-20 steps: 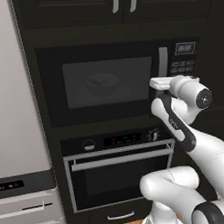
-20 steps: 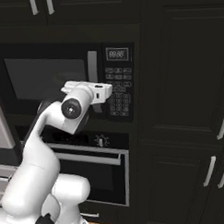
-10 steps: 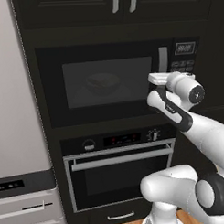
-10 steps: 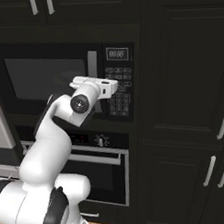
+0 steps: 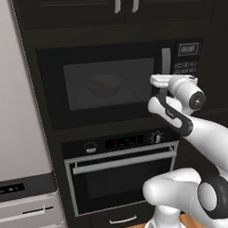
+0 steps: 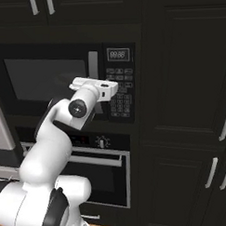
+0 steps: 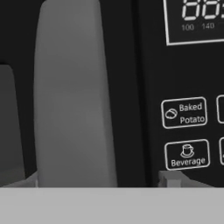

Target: The microwave is finished heating the chicken drumstick and garlic. Take the bowl containing the food and place it on the dining counter.

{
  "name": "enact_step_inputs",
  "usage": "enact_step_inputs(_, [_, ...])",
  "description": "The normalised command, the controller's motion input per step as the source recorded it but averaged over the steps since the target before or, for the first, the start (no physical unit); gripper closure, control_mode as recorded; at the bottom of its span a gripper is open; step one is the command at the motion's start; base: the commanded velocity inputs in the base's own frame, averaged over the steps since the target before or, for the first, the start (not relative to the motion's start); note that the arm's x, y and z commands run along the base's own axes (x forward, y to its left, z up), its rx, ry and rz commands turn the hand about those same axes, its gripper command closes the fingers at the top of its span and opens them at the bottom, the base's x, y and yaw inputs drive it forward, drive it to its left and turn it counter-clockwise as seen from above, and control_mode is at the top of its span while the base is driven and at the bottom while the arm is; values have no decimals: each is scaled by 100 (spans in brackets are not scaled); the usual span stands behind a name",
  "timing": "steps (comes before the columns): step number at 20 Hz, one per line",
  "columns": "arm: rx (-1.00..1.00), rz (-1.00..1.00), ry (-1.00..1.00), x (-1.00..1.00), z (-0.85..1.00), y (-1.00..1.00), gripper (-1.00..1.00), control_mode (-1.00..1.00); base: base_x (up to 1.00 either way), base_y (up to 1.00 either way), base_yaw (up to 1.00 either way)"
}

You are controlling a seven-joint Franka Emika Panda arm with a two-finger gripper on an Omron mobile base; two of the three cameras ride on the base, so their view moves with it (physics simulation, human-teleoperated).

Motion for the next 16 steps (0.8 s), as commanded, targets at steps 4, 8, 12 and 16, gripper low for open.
enact_step_inputs(4, [0,0,0,0,0,0,100,-100,0,0,0])
enact_step_inputs(8, [0,0,0,0,0,0,100,-100,0,0,0])
enact_step_inputs(12, [0,0,3,-8,1,0,100,-100,0,0,0])
enact_step_inputs(16, [0,0,8,-56,19,0,100,-100,0,0,0])
